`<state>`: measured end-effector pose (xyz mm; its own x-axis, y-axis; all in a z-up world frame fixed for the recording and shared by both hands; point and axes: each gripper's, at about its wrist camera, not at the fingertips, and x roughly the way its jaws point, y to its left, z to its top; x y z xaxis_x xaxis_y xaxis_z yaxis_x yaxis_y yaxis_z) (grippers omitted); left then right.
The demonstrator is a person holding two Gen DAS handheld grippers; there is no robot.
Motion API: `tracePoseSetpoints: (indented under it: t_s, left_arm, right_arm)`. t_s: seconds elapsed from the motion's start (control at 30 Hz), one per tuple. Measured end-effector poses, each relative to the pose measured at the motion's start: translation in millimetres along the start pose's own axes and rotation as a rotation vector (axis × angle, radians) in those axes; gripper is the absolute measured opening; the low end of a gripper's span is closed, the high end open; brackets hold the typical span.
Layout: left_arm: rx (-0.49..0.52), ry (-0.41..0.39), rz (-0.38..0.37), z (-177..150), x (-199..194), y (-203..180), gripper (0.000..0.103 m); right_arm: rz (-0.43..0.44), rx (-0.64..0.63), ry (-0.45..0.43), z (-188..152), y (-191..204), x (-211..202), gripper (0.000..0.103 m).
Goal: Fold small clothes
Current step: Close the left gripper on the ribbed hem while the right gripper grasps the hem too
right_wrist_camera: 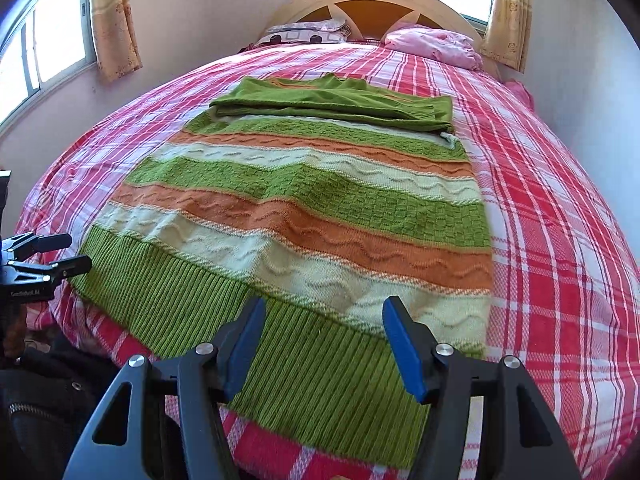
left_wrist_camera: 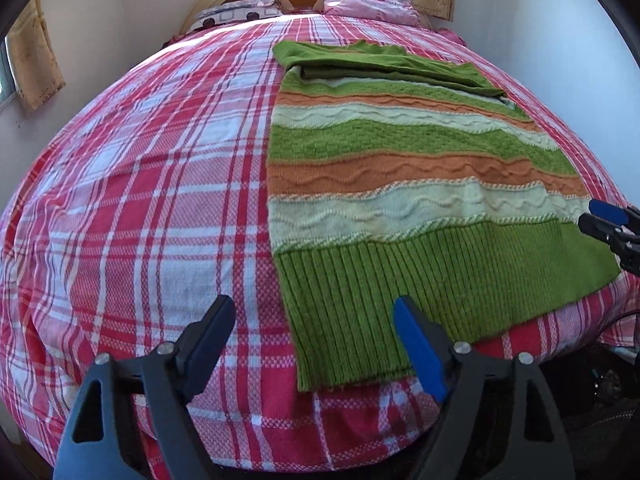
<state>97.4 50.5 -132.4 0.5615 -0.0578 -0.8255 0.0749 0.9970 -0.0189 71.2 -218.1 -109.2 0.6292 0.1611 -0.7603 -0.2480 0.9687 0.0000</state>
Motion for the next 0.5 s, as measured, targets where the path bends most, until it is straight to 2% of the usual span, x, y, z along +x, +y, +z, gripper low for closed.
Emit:
tracePoseSetpoints:
  t_s: [0.13, 0.2, 0.33, 0.4, 0.5]
  left_arm:
    - [-0.063, 0.027, -0.051, -3, 2, 10, 0.072]
    - [-0.096, 0.061, -0.088, -6, 7, 13, 0.057]
    - [-0.112, 0.078, -0.12, -10, 9, 12, 0.051]
    - [-0.104, 0.078, -0.135, -11, 7, 9, 0.043]
    - [-0.104, 0.083, -0.141, -13, 8, 8, 0.042]
  right_arm:
    - [0.0, 0.012, 0.006, -6, -2, -3, 0.062]
    - [-0.002, 0.023, 0.009, -9, -5, -4, 0.062]
    - [-0.007, 0.051, 0.014, -16, -13, -8, 0.062]
    - [-0.014, 0.064, 0.017, -21, -18, -11, 0.062]
    - [-0.016, 0.099, 0.021, -28, -27, -17, 0.062]
